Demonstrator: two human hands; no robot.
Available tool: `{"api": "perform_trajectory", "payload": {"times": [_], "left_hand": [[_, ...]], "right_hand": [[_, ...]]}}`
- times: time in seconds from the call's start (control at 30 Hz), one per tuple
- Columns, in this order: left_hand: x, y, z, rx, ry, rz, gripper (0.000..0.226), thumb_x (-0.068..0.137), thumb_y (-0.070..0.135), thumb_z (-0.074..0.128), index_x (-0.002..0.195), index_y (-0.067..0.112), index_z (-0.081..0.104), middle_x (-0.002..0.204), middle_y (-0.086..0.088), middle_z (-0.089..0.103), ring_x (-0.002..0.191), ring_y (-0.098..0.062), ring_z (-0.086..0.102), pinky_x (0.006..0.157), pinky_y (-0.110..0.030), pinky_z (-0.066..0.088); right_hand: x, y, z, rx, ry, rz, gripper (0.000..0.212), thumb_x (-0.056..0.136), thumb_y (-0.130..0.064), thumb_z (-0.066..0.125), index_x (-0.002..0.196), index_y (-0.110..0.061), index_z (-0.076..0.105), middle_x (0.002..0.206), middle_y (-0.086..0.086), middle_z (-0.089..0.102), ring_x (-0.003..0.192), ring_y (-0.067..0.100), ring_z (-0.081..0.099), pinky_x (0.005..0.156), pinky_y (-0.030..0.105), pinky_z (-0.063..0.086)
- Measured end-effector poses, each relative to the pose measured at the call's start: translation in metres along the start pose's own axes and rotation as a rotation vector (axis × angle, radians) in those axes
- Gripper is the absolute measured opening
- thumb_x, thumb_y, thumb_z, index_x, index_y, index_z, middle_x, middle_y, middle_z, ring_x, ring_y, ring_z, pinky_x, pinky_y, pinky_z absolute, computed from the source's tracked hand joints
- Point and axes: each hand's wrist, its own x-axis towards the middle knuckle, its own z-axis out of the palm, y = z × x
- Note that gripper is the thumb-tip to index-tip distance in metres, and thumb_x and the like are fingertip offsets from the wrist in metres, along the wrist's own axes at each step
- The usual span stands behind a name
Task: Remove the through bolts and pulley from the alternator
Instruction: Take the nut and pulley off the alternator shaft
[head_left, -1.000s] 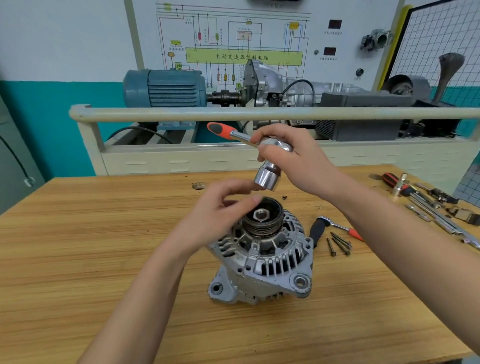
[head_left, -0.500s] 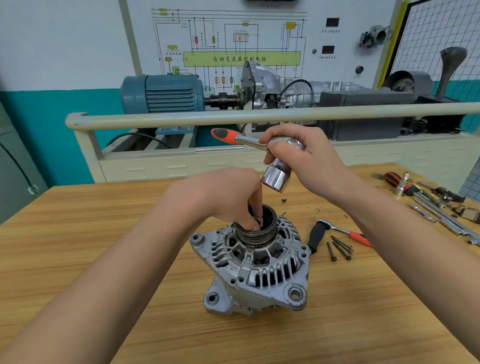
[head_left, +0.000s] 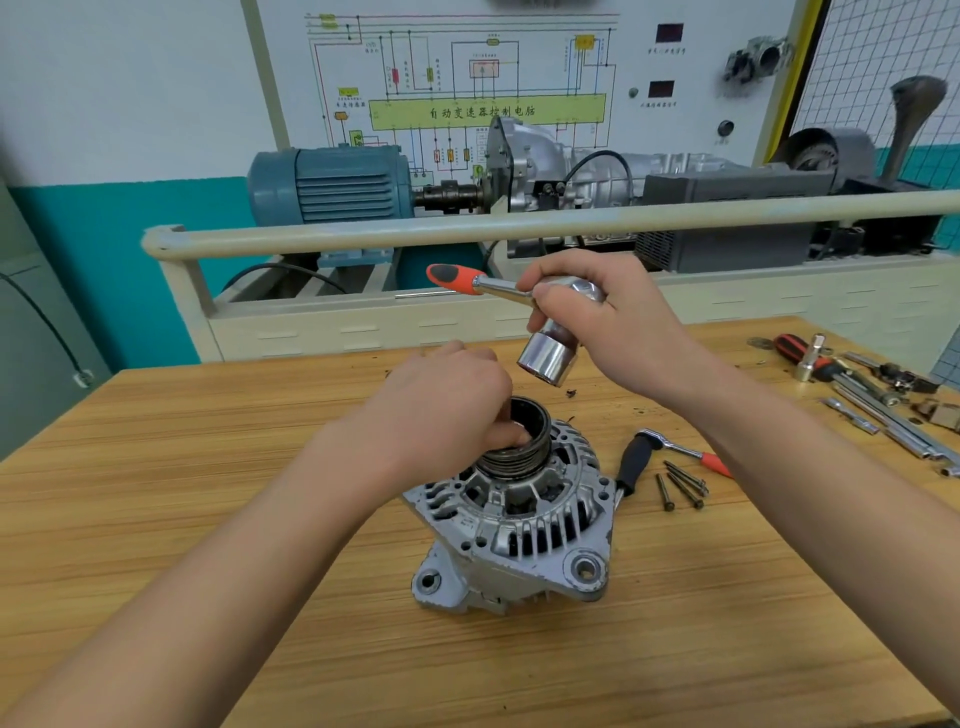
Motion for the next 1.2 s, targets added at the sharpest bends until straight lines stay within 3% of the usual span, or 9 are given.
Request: {"api": "perform_trajectory", "payload": {"times": [0.23, 0.33, 0.53, 0.63, 0.73, 0.83, 0.9, 1.03, 1.2], "left_hand": [[-0.002, -0.017, -0.012, -0.361, -0.077, 0.053, 0.025, 0.083, 0.024, 0.074, 0.106, 0.032, 0.071, 0.108, 0.014, 0.055, 0.107, -0.01, 0.054, 0.097, -0.031, 0.041], [0.006, -0.013, -0.013, -0.346, -0.105, 0.061, 0.022, 0.081, 0.024, 0.076, 0.101, 0.032, 0.073, 0.093, 0.023, 0.05, 0.099, -0.008, 0.053, 0.09, -0.027, 0.041], [0.006, -0.007, -0.005, -0.089, -0.014, 0.059, 0.026, 0.086, 0.044, 0.065, 0.104, 0.026, 0.071, 0.085, 0.012, 0.04, 0.093, -0.013, 0.038, 0.082, -0.035, 0.043], [0.002, -0.001, -0.001, 0.048, 0.058, 0.057, 0.037, 0.09, 0.052, 0.055, 0.101, 0.019, 0.069, 0.096, 0.004, 0.047, 0.096, -0.017, 0.041, 0.076, -0.031, 0.035], [-0.003, -0.009, -0.003, -0.065, 0.081, 0.042, 0.031, 0.092, 0.047, 0.055, 0.103, 0.021, 0.07, 0.114, 0.003, 0.054, 0.106, -0.018, 0.047, 0.089, -0.033, 0.042], [-0.006, -0.02, -0.009, -0.4, -0.077, 0.09, 0.024, 0.088, 0.028, 0.068, 0.112, 0.03, 0.069, 0.113, 0.013, 0.054, 0.101, 0.0, 0.046, 0.083, -0.004, 0.036], [-0.003, -0.02, -0.011, -0.459, -0.136, 0.103, 0.026, 0.087, 0.022, 0.069, 0.112, 0.029, 0.07, 0.107, 0.018, 0.052, 0.096, 0.008, 0.043, 0.076, 0.003, 0.032], [0.009, -0.014, -0.011, -0.301, -0.131, 0.061, 0.025, 0.085, 0.027, 0.072, 0.109, 0.027, 0.071, 0.1, 0.013, 0.05, 0.104, -0.011, 0.05, 0.092, -0.027, 0.04], [0.003, -0.002, -0.002, 0.052, -0.012, 0.1, 0.032, 0.093, 0.045, 0.055, 0.108, 0.018, 0.065, 0.095, 0.004, 0.037, 0.092, -0.015, 0.033, 0.08, -0.031, 0.036]], "right_hand": [[-0.001, 0.002, 0.0, -0.015, 0.0, 0.002, 0.017, 0.078, -0.029, 0.049, 0.085, -0.025, 0.063, 0.075, 0.004, 0.062, 0.054, 0.003, 0.054, 0.052, 0.024, 0.047], [-0.002, 0.003, 0.0, -0.019, -0.002, 0.01, 0.017, 0.077, -0.029, 0.048, 0.084, -0.026, 0.063, 0.074, 0.003, 0.062, 0.053, 0.004, 0.053, 0.052, 0.026, 0.045], [-0.002, 0.003, 0.002, -0.024, 0.0, 0.014, 0.016, 0.078, -0.029, 0.048, 0.084, -0.026, 0.063, 0.075, 0.007, 0.063, 0.055, 0.006, 0.052, 0.053, 0.026, 0.043], [-0.002, 0.003, 0.004, -0.022, 0.002, 0.006, 0.016, 0.078, -0.029, 0.048, 0.083, -0.025, 0.064, 0.074, 0.009, 0.063, 0.055, 0.007, 0.052, 0.053, 0.025, 0.042], [-0.001, 0.003, 0.004, -0.016, 0.006, 0.015, 0.017, 0.076, -0.031, 0.048, 0.081, -0.027, 0.064, 0.07, 0.001, 0.063, 0.055, 0.003, 0.055, 0.054, 0.024, 0.045], [-0.001, 0.005, 0.004, -0.02, 0.017, 0.022, 0.016, 0.077, -0.031, 0.048, 0.08, -0.029, 0.064, 0.069, -0.003, 0.062, 0.055, -0.002, 0.055, 0.058, 0.025, 0.049], [-0.002, 0.007, 0.003, -0.022, 0.024, 0.023, 0.015, 0.078, -0.03, 0.048, 0.08, -0.029, 0.064, 0.068, -0.003, 0.062, 0.055, -0.001, 0.056, 0.058, 0.026, 0.049], [-0.004, 0.007, 0.003, -0.028, 0.038, 0.034, 0.015, 0.077, -0.032, 0.049, 0.079, -0.03, 0.063, 0.063, -0.006, 0.061, 0.054, 0.002, 0.055, 0.052, 0.018, 0.044], [-0.006, 0.005, 0.002, -0.027, 0.036, 0.05, 0.014, 0.078, -0.031, 0.05, 0.078, -0.03, 0.064, 0.064, -0.004, 0.06, 0.057, 0.008, 0.055, 0.056, 0.028, 0.045]]}}
